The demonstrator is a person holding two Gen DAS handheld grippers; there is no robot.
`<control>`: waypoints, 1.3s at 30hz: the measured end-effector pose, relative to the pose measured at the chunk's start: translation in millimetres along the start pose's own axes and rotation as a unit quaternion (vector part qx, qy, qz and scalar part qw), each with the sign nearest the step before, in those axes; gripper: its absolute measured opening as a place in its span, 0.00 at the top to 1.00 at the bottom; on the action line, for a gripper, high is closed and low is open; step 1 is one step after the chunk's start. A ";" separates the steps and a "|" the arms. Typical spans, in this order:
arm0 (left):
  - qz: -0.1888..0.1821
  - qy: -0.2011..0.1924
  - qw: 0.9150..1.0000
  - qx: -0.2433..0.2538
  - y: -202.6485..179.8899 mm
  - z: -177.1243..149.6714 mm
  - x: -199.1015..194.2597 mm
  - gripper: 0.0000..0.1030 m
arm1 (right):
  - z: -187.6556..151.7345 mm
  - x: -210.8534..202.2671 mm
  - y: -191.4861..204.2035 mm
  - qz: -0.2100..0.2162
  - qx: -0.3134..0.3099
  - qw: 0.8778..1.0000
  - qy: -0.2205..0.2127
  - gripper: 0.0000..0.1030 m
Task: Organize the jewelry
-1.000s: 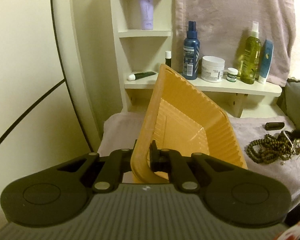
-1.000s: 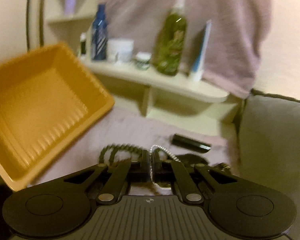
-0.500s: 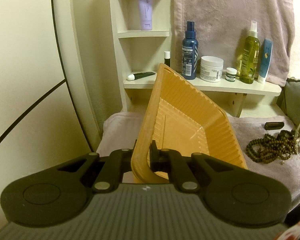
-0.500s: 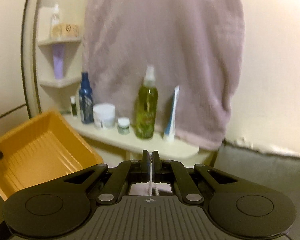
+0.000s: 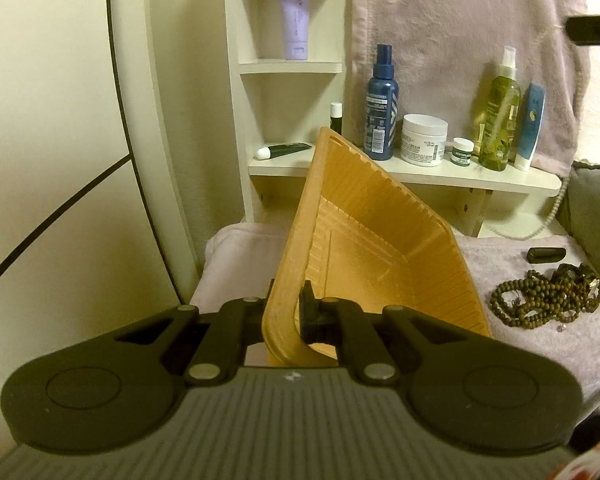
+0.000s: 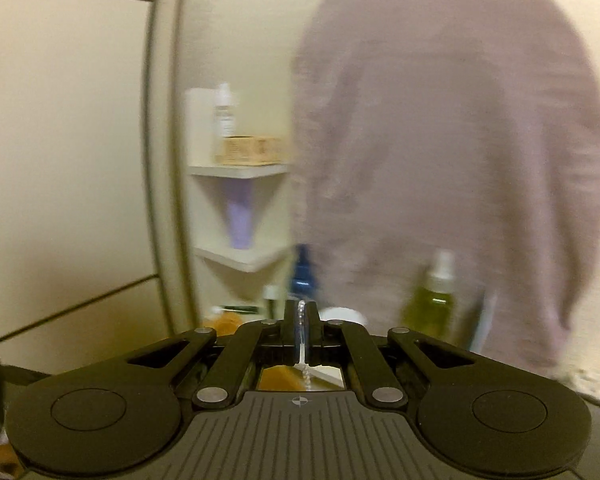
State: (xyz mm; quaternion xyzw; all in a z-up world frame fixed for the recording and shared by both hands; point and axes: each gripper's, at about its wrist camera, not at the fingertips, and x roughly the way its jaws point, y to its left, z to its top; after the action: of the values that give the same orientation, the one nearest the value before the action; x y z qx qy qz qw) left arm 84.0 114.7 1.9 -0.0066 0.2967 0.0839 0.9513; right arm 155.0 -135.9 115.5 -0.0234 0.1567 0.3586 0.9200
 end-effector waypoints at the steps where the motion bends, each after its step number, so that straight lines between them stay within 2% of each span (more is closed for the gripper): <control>1: -0.001 0.000 1.000 -0.001 0.4 -0.1 0.2 0.94 | -1.1 5.1 4.4 0.010 -0.001 1.000 0.003 0.98; 7: -0.004 0.001 1.000 -0.007 2.5 -1.1 0.8 0.94 | -23.0 47.4 24.5 0.060 0.021 0.997 0.052 0.98; 17: -0.007 0.003 1.000 -0.015 6.5 -2.9 1.8 0.94 | -85.6 96.3 28.9 0.084 0.055 0.983 0.155 0.98; 20: -0.006 0.005 1.000 -0.018 7.4 -3.2 2.3 0.94 | -94.0 97.5 25.3 0.089 0.071 0.980 0.164 0.98; 24: -0.006 0.005 1.000 -0.020 7.7 -3.3 2.0 0.94 | -98.1 97.5 14.4 0.092 0.098 0.979 0.154 0.97; 26: -0.006 0.005 1.000 -0.019 7.4 -3.2 2.1 0.94 | -92.6 92.5 10.5 0.083 0.100 0.980 0.148 0.91; 27: -0.006 0.005 1.000 -0.019 7.5 -3.2 2.1 0.94 | -91.9 89.7 7.6 0.076 0.101 0.982 0.143 0.75; 28: -0.006 0.006 1.000 -0.020 7.6 -3.1 2.1 0.94 | -90.2 82.7 5.7 0.069 0.104 0.983 0.136 0.52; 29: -0.006 0.006 1.000 -0.019 7.7 -3.1 2.1 0.94 | -89.7 76.9 1.6 0.061 0.109 0.984 0.126 0.44; 31: -0.006 0.007 1.000 -0.021 8.1 -3.0 2.2 0.94 | -90.0 65.9 -8.4 0.047 0.119 0.985 0.114 0.42; 35: -0.006 0.007 1.000 -0.021 8.3 -3.2 2.1 0.94 | -98.7 34.0 -32.1 -0.022 0.139 0.985 0.096 0.42; 39: -0.004 0.006 1.000 -0.019 7.7 -3.4 1.4 0.94 | -119.7 -0.9 -57.5 -0.104 0.173 0.975 0.089 0.42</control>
State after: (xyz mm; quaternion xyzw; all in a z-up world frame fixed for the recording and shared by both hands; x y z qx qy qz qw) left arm 81.9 122.3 -1.5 -0.0264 0.3005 0.0852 0.9496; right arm 160.3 -197.8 -1.9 0.0877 0.2944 0.2247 0.9248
